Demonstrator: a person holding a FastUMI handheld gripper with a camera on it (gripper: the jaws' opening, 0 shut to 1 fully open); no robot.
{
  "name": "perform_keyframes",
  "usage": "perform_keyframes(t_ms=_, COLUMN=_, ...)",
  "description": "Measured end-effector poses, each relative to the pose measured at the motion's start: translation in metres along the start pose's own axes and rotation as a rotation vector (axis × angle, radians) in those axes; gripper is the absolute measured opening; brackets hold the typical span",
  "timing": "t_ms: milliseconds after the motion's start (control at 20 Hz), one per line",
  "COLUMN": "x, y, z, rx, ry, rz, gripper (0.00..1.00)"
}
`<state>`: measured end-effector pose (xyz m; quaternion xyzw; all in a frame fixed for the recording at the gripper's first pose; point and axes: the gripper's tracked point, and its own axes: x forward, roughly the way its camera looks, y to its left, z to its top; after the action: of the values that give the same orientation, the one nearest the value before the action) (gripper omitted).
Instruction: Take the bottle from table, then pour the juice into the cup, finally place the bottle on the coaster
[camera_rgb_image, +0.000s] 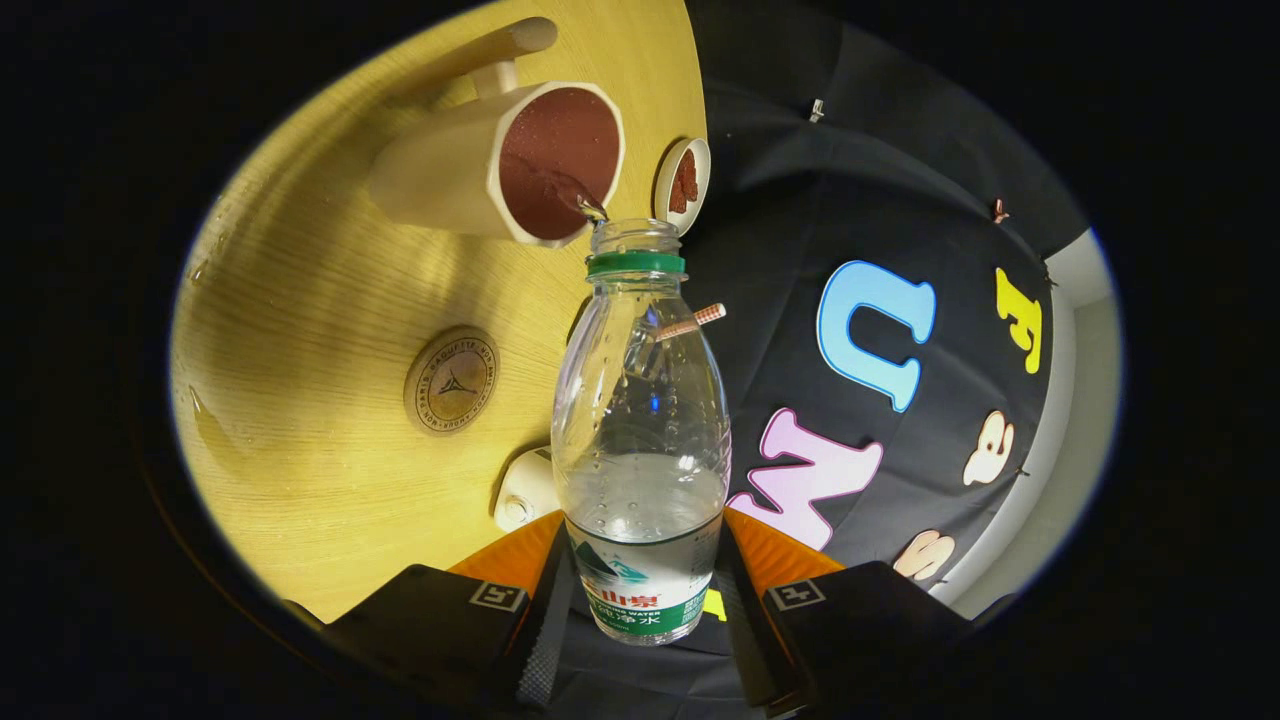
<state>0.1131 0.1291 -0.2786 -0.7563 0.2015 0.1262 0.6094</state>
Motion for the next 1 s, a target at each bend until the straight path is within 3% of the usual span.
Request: perform_keyframes(t_ms=1000, x=-0.005, y=-0.019, z=0.022, rx=-0.177, ry=-0.066, rz=-0.074, gripper=0.72)
